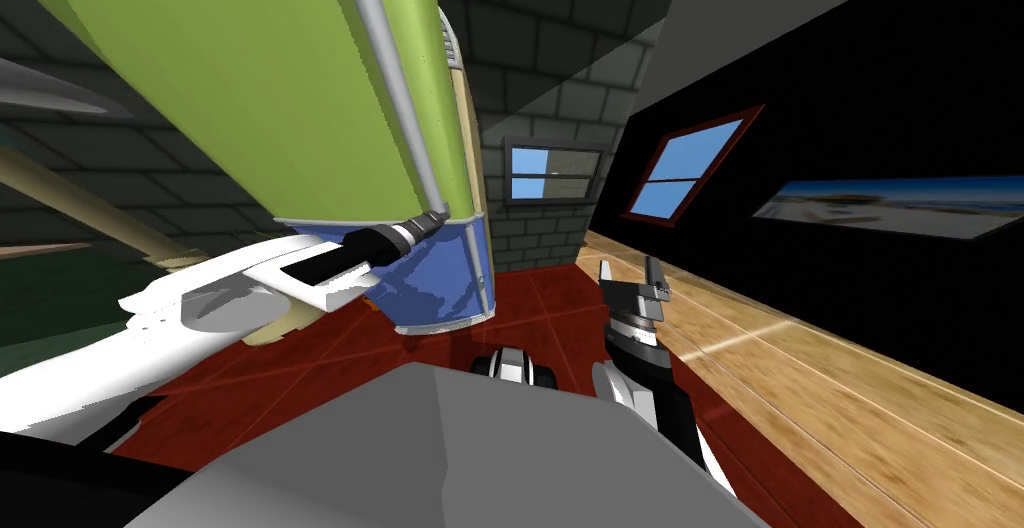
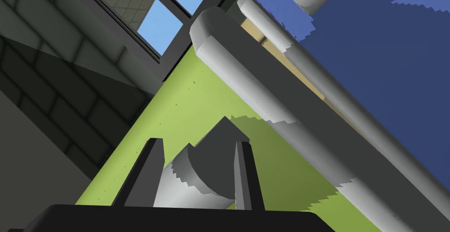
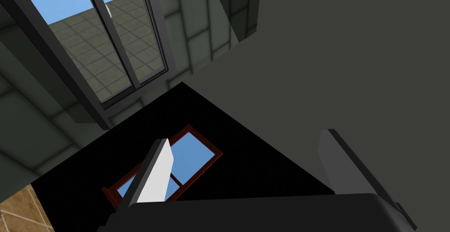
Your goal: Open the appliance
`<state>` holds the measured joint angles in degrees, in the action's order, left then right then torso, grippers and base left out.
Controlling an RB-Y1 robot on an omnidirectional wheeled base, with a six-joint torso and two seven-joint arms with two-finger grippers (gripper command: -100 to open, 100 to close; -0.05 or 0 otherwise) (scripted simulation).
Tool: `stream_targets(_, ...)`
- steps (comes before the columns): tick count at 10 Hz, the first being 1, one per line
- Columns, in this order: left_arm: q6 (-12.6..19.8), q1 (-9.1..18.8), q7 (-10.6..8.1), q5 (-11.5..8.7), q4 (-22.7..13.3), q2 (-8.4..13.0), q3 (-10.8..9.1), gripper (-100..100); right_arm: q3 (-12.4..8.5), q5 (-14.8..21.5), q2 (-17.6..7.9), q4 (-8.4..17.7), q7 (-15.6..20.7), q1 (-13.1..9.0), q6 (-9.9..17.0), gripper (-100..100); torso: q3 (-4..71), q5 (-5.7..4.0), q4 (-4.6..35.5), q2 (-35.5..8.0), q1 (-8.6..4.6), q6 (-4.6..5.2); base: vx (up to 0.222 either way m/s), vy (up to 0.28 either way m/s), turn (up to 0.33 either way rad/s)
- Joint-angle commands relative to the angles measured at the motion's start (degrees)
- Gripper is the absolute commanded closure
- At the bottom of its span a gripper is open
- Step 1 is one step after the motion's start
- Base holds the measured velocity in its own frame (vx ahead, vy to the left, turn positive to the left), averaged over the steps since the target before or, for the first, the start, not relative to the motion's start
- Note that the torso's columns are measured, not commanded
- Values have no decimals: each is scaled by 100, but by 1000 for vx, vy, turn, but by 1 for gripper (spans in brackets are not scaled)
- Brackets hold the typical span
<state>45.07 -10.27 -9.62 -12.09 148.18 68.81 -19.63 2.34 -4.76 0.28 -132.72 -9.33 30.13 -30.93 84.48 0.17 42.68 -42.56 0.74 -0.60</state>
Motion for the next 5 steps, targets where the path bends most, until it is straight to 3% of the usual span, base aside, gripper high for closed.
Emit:
stream_targets(1, -185, 110, -49, -128, 71, 111, 38, 100, -1, 0, -1, 0, 0, -1, 0, 0, -15, 5, 5, -23, 22, 8, -367, 168, -76)
stream_targets(3, -385, 139, -78, -265, 167, 198, 90, 100, -1, 0, -1, 1, 0, -2, 1, 0, -26, 3, 0, -31, -5, 19, -366, 187, -62)
stream_targets(4, -312, 167, -70, -200, 155, 166, 185, 100, -1, 0, -1, 1, 0, -2, 1, 0, -16, -1, -5, -18, -16, 23, -173, 74, -61)
stream_targets(5, -468, 163, -87, -260, 177, 221, 253, 100, 0, 0, 0, 1, 0, 1, 0, 0, 23, -15, -12, 44, -56, 22, -129, 110, -95)
